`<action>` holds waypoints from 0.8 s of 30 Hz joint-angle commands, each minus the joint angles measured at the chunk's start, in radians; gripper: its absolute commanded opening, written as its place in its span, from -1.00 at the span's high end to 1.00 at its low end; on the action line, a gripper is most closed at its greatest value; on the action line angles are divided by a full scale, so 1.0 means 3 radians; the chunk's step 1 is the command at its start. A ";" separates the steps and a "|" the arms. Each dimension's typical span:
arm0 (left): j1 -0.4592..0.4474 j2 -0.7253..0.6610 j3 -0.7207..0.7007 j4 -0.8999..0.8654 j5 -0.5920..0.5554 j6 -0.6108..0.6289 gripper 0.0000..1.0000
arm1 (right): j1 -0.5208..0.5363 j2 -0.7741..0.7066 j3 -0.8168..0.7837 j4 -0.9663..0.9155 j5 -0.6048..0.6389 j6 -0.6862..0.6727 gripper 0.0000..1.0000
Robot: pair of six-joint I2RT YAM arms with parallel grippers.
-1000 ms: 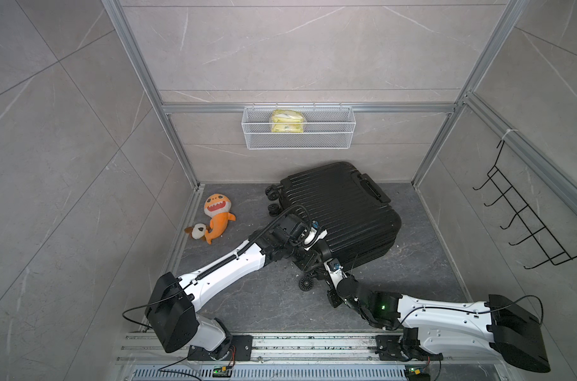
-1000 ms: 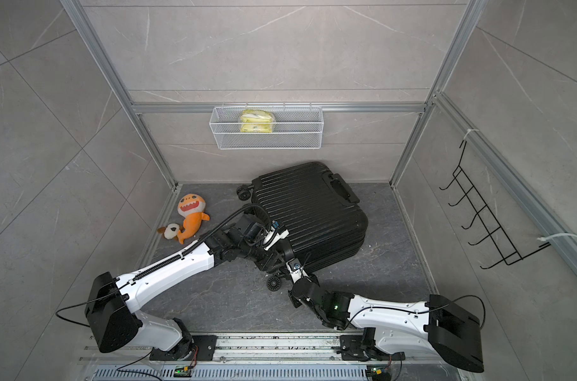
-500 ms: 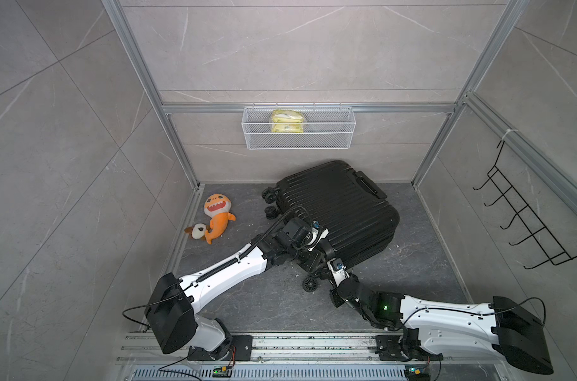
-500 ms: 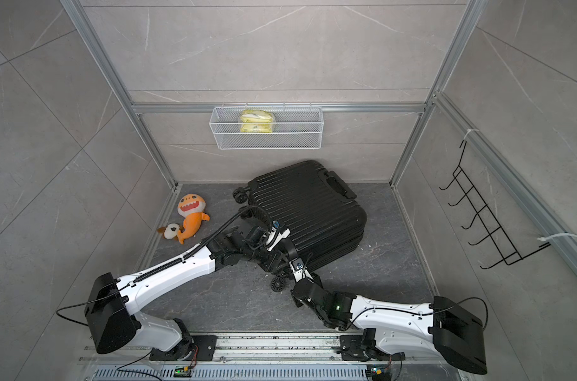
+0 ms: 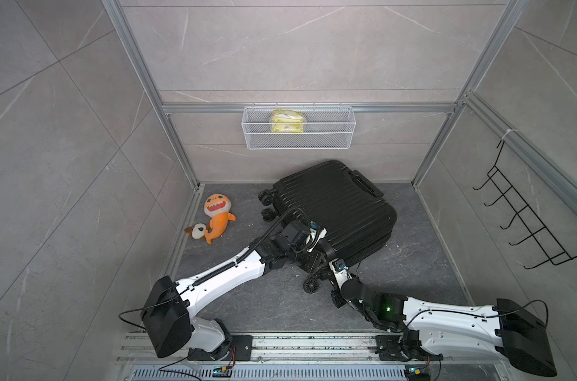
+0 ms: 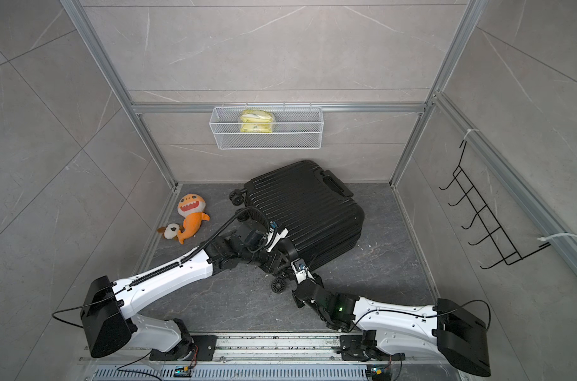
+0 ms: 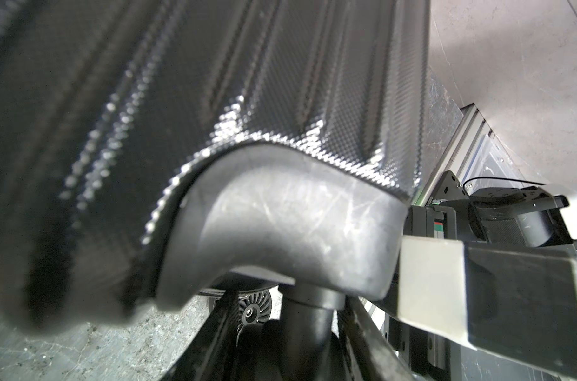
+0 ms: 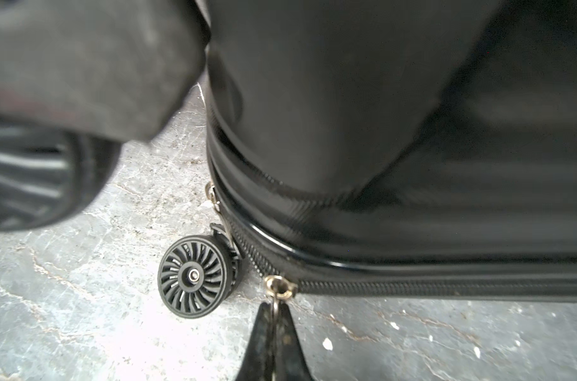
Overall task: Close the suitcase zippers
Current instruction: Zip the zipper on the suitcase.
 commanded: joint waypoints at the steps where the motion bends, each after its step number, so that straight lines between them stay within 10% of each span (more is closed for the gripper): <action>1: 0.0082 -0.0210 0.0049 0.0551 -0.0753 -0.0737 1.00 | 0.0091 0.0008 -0.0036 0.0295 -0.0348 -0.0048 1.00; 24: -0.0109 0.0007 0.0055 0.0920 -0.0641 -0.1035 1.00 | 0.0090 0.0104 -0.0060 0.0623 -0.0523 0.0030 1.00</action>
